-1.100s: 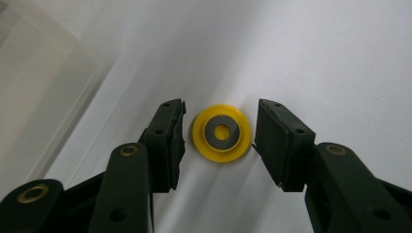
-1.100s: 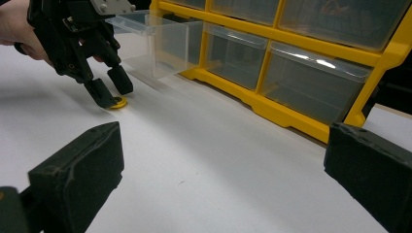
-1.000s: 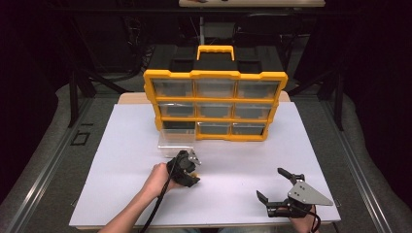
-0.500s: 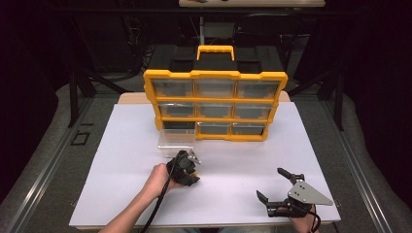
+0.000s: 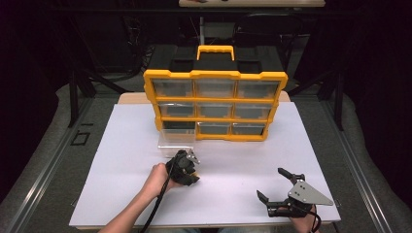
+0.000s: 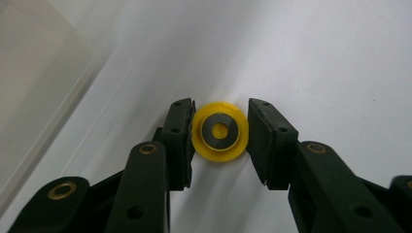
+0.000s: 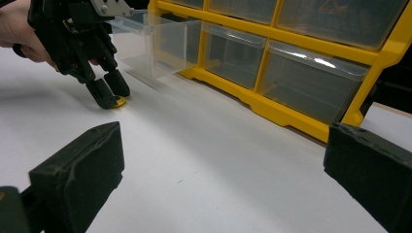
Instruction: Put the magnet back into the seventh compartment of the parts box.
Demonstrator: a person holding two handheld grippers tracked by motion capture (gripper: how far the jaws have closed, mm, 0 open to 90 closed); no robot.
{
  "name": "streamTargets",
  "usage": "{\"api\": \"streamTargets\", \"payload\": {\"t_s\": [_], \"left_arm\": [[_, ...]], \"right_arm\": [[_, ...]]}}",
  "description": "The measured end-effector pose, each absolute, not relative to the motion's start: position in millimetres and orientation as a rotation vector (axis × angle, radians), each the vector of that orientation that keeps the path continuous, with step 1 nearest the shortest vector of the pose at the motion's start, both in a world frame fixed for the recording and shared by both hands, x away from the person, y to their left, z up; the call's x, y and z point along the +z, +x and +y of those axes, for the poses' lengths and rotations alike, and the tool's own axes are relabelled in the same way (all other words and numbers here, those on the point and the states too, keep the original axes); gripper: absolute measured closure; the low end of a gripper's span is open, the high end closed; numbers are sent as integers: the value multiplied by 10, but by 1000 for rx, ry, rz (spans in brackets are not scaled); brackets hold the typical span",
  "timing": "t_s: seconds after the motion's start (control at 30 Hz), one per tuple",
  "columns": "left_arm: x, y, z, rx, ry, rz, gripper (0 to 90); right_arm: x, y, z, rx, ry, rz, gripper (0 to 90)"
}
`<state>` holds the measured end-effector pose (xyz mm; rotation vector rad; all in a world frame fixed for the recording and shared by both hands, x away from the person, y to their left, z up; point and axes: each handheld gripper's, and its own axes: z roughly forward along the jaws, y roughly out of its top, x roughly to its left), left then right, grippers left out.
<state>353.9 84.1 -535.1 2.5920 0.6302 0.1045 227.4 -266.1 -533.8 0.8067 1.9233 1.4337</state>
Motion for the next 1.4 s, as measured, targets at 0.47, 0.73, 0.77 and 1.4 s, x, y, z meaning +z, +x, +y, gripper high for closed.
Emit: {"api": "streamTargets", "payload": {"t_s": [0.47, 0.73, 0.77, 1.4], "left_arm": [[-5291, 3489, 850, 120, 2572, 621, 632], [-5243, 3441, 869, 138, 2565, 622, 632], [-5237, 3434, 880, 144, 2562, 622, 632], [-5172, 3361, 1033, 168, 2524, 657, 632]], "right_arm": [[-5337, 2271, -2662, 1432, 810, 1919, 6], [-5333, 2275, -2664, 1427, 803, 1920, 6], [-5334, 2275, -2664, 1427, 804, 1920, 6], [-5327, 2265, -2644, 1415, 802, 1921, 6]]}}
